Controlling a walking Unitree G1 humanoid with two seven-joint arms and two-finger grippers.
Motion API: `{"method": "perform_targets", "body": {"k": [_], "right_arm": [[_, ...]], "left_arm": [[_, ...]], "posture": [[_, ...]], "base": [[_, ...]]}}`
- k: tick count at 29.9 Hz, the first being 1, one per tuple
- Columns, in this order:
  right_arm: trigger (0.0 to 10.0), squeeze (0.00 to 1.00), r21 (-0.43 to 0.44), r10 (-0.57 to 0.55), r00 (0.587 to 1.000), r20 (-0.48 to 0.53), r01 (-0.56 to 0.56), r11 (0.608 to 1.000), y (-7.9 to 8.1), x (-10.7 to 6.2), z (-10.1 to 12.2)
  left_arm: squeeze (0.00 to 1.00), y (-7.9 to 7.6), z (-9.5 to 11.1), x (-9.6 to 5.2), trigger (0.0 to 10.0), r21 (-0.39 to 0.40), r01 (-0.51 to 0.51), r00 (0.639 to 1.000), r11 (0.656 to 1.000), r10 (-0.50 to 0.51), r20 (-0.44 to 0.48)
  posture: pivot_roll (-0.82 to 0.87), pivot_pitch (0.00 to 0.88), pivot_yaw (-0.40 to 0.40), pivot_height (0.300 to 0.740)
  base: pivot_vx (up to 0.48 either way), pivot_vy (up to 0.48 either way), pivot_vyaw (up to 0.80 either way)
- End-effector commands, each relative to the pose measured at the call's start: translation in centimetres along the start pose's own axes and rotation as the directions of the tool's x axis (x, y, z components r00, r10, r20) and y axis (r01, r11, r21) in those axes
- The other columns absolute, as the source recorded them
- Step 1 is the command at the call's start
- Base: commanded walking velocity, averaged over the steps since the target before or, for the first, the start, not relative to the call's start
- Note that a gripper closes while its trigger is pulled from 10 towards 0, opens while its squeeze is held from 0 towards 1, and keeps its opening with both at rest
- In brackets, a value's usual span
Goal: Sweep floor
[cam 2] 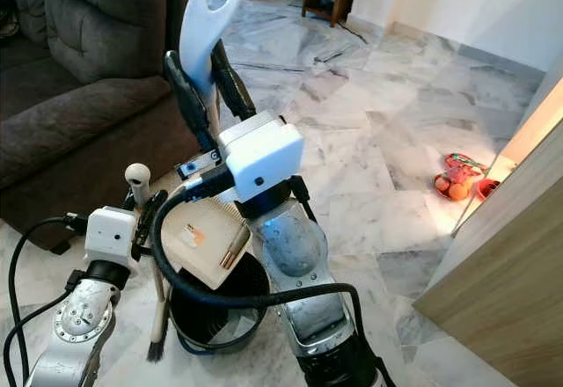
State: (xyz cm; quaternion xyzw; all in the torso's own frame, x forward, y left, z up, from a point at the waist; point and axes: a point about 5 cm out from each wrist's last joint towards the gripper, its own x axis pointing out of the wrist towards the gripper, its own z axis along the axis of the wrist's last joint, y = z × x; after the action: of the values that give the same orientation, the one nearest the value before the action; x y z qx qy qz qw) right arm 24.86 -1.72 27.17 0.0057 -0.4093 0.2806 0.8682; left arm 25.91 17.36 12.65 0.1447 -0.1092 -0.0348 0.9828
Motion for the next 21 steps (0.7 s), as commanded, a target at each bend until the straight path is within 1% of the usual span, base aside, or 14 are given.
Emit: {"method": "perform_targets", "body": {"k": [1,8,13,19,21], "right_arm": [[10.0,0.0,-0.034,0.03,0.991,0.127,-0.026,0.999,0.4,0.5,2.2],[10.0,0.0,-0.061,0.036,0.987,0.156,-0.027,0.998,0.6,0.5,2.5],[10.0,0.0,-0.075,0.052,0.987,0.155,-0.041,0.996,0.7,0.5,2.5],[10.0,0.0,-0.103,0.088,0.984,0.154,-0.073,0.992,1.2,0.4,2.4],[10.0,0.0,-0.129,0.118,0.982,0.15,-0.099,0.987,1.5,0.4,2.3]], "left_arm": [[0.0,0.1,0.8,0.1,10.0,0.042,0.007,0.999,0.999,-0.009,0.051],[0.0,0.1,0.9,0.1,10.0,0.042,0.008,0.999,0.999,-0.01,0.051],[0.0,0.0,0.9,0.1,10.0,0.041,0.01,0.999,0.999,-0.012,0.052],[0.0,0.0,0.9,0.1,10.0,0.042,0.009,0.999,0.999,-0.011,0.051],[0.0,0.0,0.9,0.1,10.0,0.042,0.01,0.999,0.999,-0.012,0.051]], "posture": [[0.08,0.114,-0.032,0.74],[0.08,0.115,-0.031,0.74],[0.08,0.116,-0.031,0.74],[0.08,0.116,-0.031,0.74],[0.08,0.116,-0.031,0.74]], "base": [[0.0,0.0,0.0],[0.0,0.0,0.0],[0.0,0.0,0.0],[0.0,0.0,0.0],[0.0,0.0,0.0]]}}
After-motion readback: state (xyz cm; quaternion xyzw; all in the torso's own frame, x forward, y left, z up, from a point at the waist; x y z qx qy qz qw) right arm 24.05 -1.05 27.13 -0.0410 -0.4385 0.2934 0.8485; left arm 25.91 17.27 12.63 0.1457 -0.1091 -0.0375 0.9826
